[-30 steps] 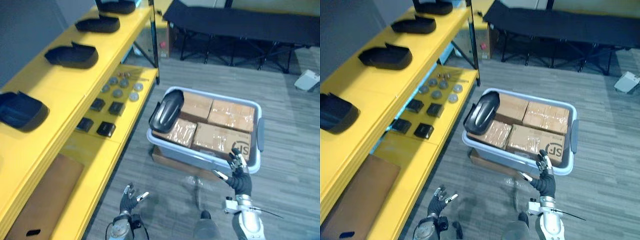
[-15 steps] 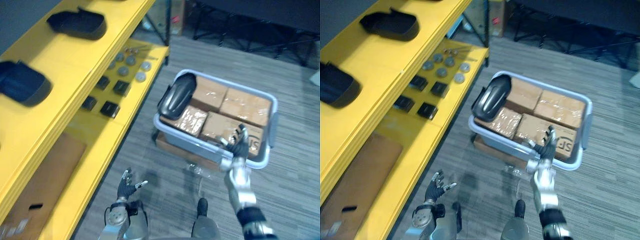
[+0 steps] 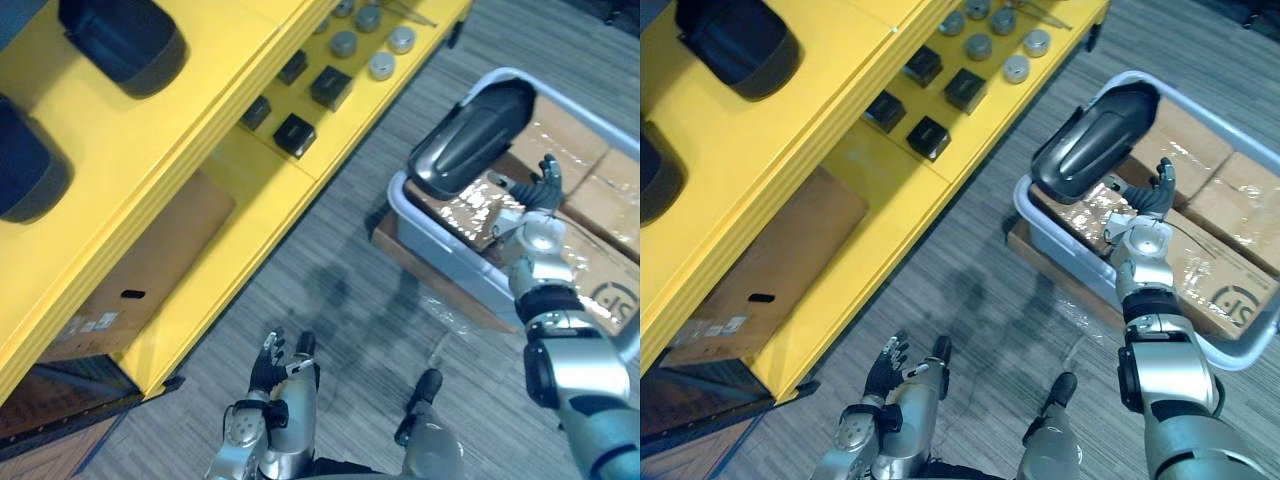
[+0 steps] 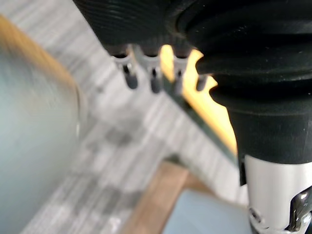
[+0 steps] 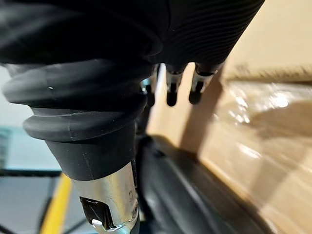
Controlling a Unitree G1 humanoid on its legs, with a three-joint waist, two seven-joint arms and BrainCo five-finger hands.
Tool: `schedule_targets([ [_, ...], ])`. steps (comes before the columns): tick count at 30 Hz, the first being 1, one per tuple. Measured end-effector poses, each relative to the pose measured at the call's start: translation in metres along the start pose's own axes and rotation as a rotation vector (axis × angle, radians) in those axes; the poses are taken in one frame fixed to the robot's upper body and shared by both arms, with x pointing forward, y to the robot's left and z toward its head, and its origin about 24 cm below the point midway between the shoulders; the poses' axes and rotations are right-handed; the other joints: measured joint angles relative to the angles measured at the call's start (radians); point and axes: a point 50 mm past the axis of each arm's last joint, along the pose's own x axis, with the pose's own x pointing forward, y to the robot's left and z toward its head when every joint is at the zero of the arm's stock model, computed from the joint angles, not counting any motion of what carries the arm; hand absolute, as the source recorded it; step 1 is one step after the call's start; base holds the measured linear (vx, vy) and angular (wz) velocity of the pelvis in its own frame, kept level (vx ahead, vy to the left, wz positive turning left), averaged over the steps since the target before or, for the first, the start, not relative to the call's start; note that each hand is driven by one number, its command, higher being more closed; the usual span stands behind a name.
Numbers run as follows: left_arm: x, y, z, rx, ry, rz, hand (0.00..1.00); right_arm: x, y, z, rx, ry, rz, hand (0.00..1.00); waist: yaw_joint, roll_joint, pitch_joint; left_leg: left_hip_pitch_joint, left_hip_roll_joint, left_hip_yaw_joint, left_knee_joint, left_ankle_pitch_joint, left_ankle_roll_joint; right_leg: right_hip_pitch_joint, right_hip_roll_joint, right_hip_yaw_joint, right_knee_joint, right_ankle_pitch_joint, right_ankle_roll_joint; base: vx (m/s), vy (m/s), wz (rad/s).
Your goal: Walk over and take plastic housings, then place them on the shelf
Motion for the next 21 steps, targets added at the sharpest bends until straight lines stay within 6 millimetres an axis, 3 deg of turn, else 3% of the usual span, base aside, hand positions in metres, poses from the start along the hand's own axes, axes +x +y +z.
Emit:
schedule_targets([
  [3,0.000,-0.001,0.000,-0.004,-0.005,-0.002,0.00,0.002,-0.005,-0.003,-0.017,0.043,-0.050,0.00,0.010,0.004,0.002,-0.003,-0.008,-0.014,0.001,0.004,0.002,-0.001,-0.009,-0.018,0.022,-0.014,0.004,-0.02,0.026,0.16],
  [5,0.004,-0.007,0.001,-0.015,-0.009,-0.026,0.00,0.009,-0.017,0.018,-0.018,0.020,-0.133,0.00,0.019,0.038,0.018,-0.004,-0.022,-0.022,0.003,0.008,0.008,-0.004,-0.025,-0.033,0.048,-0.024,0.008,-0.04,0.048,0.14],
  [8,0.005,-0.011,0.000,-0.011,-0.005,-0.042,0.00,0.014,-0.027,0.042,-0.009,-0.017,-0.213,0.00,0.032,0.062,0.020,-0.034,-0.030,-0.025,0.000,0.021,0.011,-0.039,-0.035,-0.035,0.064,-0.024,0.008,-0.04,0.045,0.07],
  [15,0.004,-0.007,-0.005,-0.029,0.019,-0.031,0.00,0.017,-0.049,0.036,-0.051,0.075,-0.306,0.00,0.048,0.074,0.017,-0.035,-0.042,-0.032,0.004,0.023,0.012,-0.063,-0.059,-0.036,0.121,-0.052,0.016,0.00,0.012,0.02],
  [21,0.002,-0.006,-0.011,-0.028,0.049,-0.037,0.00,0.019,-0.065,0.048,-0.047,0.054,-0.344,0.00,0.061,0.092,0.005,-0.079,-0.051,-0.050,0.031,0.020,0.014,-0.106,-0.074,-0.056,0.182,-0.086,0.011,-0.04,0.016,0.10],
])
